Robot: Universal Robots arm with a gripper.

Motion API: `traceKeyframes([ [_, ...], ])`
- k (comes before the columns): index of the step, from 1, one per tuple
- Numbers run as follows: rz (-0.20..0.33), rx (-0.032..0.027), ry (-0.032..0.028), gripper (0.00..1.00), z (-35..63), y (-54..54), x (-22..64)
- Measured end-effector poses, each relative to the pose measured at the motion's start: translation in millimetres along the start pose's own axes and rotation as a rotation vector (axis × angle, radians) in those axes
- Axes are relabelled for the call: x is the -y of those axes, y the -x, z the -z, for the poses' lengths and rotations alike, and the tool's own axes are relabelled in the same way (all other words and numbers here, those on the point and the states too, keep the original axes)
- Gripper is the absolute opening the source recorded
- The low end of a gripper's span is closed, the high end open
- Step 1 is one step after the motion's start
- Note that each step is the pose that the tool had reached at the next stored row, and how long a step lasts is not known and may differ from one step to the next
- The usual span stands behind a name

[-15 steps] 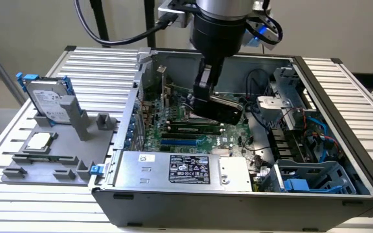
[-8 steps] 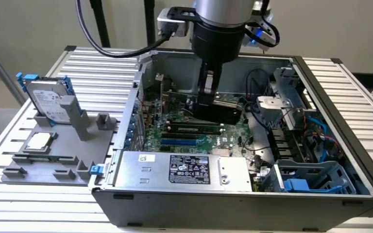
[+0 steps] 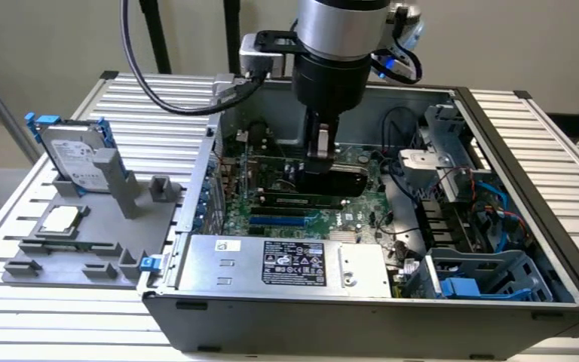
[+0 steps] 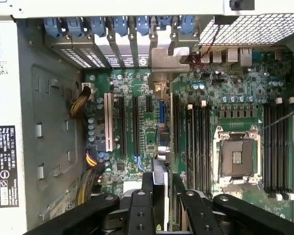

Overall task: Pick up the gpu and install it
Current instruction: 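Insert the gpu into the slot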

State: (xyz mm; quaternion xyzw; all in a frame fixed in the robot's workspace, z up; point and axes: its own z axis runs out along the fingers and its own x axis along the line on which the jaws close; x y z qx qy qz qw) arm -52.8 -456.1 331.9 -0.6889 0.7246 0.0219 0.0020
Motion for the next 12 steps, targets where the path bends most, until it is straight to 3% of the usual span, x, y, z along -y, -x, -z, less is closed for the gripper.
traceKeyframes([
  [4, 0.010, 0.0157, -0.0020, 0.00, -7.0, -1.3, -10.3],
  [12, 0.011, 0.0299, -0.0059, 0.00, -23.6, -9.1, -23.1],
])
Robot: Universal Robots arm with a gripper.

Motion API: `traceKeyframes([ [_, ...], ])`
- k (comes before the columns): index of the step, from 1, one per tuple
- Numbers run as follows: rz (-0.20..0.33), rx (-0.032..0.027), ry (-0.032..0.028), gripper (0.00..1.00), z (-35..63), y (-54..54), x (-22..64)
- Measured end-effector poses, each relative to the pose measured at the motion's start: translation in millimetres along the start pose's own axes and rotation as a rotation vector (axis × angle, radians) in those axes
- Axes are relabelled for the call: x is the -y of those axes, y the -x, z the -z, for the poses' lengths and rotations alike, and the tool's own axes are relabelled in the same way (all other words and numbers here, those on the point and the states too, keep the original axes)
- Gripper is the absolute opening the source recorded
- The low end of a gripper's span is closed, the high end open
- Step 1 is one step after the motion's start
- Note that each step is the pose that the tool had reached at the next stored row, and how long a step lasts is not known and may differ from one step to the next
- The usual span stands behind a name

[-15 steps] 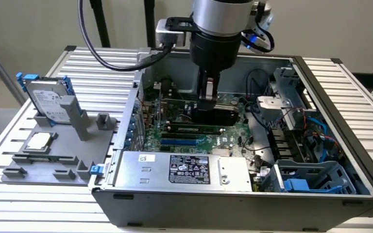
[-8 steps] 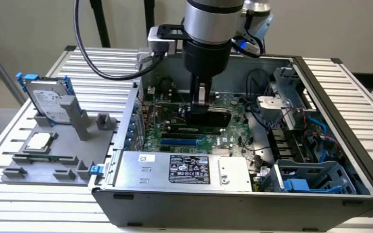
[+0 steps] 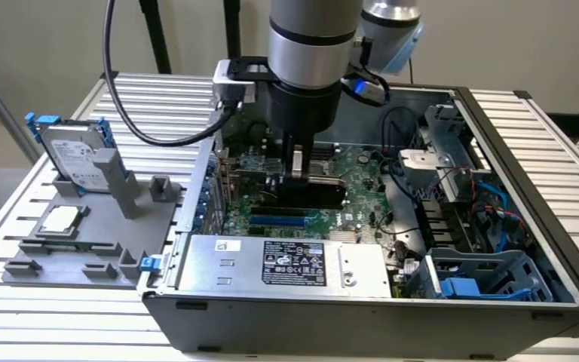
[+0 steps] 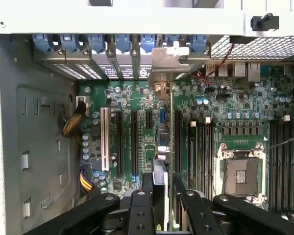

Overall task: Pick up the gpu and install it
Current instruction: 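Insert the gpu into the slot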

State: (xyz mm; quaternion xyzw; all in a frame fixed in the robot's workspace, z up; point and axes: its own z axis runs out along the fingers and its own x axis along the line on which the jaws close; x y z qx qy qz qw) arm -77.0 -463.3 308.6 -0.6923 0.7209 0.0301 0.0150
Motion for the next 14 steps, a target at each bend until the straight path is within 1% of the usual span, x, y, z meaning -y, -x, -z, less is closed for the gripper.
traceKeyframes([
  [3, 0.000, 0.0044, -0.0022, 0.00, -5.4, -0.4, -1.1],
  [6, 0.000, 0.0080, -0.0029, 0.00, -10.7, -0.8, -1.9],
  [11, -0.001, 0.0107, -0.0029, 0.00, -19.9, -1.6, -6.0],
  [14, -0.002, 0.0136, -0.0029, 0.00, -24.5, -1.7, -6.8],
])
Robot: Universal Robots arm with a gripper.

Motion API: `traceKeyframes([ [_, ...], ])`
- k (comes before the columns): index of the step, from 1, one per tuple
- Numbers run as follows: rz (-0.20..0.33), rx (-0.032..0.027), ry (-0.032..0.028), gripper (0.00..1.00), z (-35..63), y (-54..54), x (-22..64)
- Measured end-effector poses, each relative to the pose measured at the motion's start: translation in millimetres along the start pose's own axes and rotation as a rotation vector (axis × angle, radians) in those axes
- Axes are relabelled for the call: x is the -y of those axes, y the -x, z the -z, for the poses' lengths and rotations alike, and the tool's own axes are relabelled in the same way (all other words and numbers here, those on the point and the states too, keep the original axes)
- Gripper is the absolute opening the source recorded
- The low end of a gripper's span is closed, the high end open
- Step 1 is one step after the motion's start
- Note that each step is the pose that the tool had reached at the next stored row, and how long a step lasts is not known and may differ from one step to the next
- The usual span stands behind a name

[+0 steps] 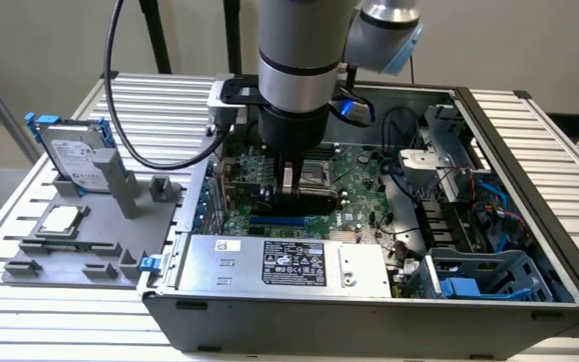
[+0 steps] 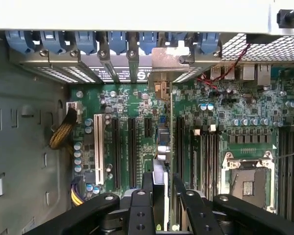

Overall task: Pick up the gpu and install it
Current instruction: 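Insert the gpu into the slot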

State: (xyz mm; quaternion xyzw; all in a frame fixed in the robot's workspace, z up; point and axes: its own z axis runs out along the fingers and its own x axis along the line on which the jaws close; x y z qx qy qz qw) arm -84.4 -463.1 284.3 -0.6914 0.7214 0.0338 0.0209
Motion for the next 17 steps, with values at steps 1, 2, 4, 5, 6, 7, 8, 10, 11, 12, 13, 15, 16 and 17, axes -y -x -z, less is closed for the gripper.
traceKeyframes([
  [1, -0.001, 0.0010, 0.0001, 0.00, -1.2, 0.0, -0.1],
  [2, -0.001, 0.0018, 0.0000, 0.00, -2.4, 0.1, -0.2],
  [4, -0.002, 0.0027, 0.0001, 0.00, -3.4, 0.5, -1.0],
  [5, -0.002, 0.0029, 0.0001, 0.00, -3.9, 0.5, -1.7],
  [6, -0.002, 0.0030, 0.0000, 0.00, -4.4, 0.4, -2.1],
  [7, -0.002, 0.0030, 0.0000, 0.00, -4.9, 0.5, -2.7],
  [8, -0.002, 0.0030, 0.0000, 0.00, -5.4, 0.6, -3.1],
  [10, -0.003, 0.0029, 0.0000, 0.00, -6.9, 1.4, -3.5],
  [11, -0.003, 0.0031, -0.0001, 0.00, -7.6, 1.8, -3.5],
  [12, -0.004, 0.0031, -0.0001, 0.00, -8.4, 2.4, -3.6],
  [13, -0.005, 0.0032, -0.0002, 0.00, -9.2, 2.9, -3.6],
  [15, -0.005, 0.0031, -0.0002, 0.00, -11.2, 3.1, -4.2],
  [16, -0.005, 0.0031, -0.0001, 0.00, -12.1, 3.1, -4.4],
  [17, -0.005, 0.0031, 0.0001, 0.00, -12.6, 3.1, -4.5],
])
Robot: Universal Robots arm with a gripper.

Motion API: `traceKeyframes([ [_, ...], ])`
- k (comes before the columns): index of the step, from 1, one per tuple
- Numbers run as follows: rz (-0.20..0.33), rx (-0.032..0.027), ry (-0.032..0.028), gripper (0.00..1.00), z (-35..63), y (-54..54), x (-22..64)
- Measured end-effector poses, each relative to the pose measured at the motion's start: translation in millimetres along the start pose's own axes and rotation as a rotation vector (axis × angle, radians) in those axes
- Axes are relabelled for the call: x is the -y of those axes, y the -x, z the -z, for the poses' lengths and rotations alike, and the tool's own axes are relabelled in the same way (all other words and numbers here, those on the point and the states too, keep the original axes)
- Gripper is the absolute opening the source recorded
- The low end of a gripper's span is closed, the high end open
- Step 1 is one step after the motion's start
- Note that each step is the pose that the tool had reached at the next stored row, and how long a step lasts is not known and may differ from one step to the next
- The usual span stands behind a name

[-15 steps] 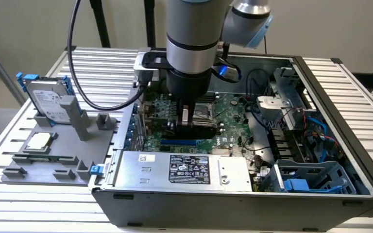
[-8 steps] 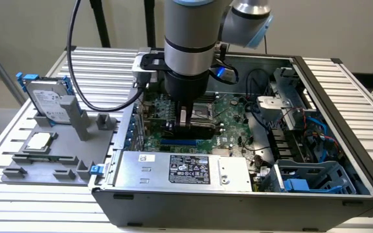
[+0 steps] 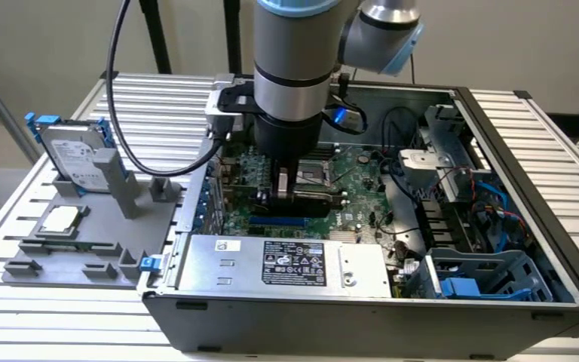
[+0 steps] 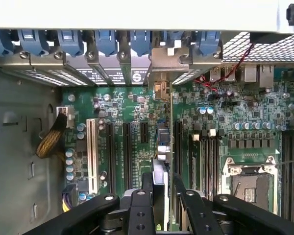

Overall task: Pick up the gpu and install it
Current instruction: 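Insert the gpu into the slot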

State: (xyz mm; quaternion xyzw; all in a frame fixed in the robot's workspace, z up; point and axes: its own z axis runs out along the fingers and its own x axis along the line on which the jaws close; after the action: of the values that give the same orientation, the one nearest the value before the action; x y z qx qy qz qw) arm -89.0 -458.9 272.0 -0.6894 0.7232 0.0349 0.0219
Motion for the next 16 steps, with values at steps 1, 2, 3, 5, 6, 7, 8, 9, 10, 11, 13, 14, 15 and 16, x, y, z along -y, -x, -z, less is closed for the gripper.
traceKeyframes([
  [1, 0.000, -0.0002, 0.0004, 0.00, -0.5, 0.1, 0.0],
  [2, 0.000, -0.0004, 0.0005, 0.00, -0.5, 0.1, -0.1],
  [3, 0.000, -0.0003, 0.0005, 0.00, -0.5, 0.1, -0.1],
  [5, 0.000, -0.0002, 0.0004, 0.00, -0.6, 0.1, -0.1],
  [6, 0.000, -0.0002, 0.0004, 0.00, -0.7, 0.1, -0.1],
  [7, 0.000, 0.0003, 0.0002, 0.00, -1.3, 0.0, -0.1],
  [8, 0.000, 0.0002, 0.0008, 0.00, -1.8, 0.0, -0.2],
  [9, 0.000, -0.0002, 0.0033, 0.00, -2.3, 0.0, -0.2],
  [10, -0.001, -0.0008, 0.0068, 0.00, -2.7, 0.0, -0.2],
  [11, -0.001, -0.0012, 0.0120, 0.00, -3.1, 0.1, -0.2],
  [13, -0.002, -0.0030, 0.0227, 0.00, -4.1, 0.1, -0.2],
  [14, -0.002, -0.0043, 0.0229, 0.00, -4.3, 0.1, -0.2],
  [15, -0.002, -0.0061, 0.0228, 0.00, -4.4, 0.1, -0.1],
  [16, -0.002, -0.0073, 0.0228, 0.00, -4.4, 0.1, -0.2],
])
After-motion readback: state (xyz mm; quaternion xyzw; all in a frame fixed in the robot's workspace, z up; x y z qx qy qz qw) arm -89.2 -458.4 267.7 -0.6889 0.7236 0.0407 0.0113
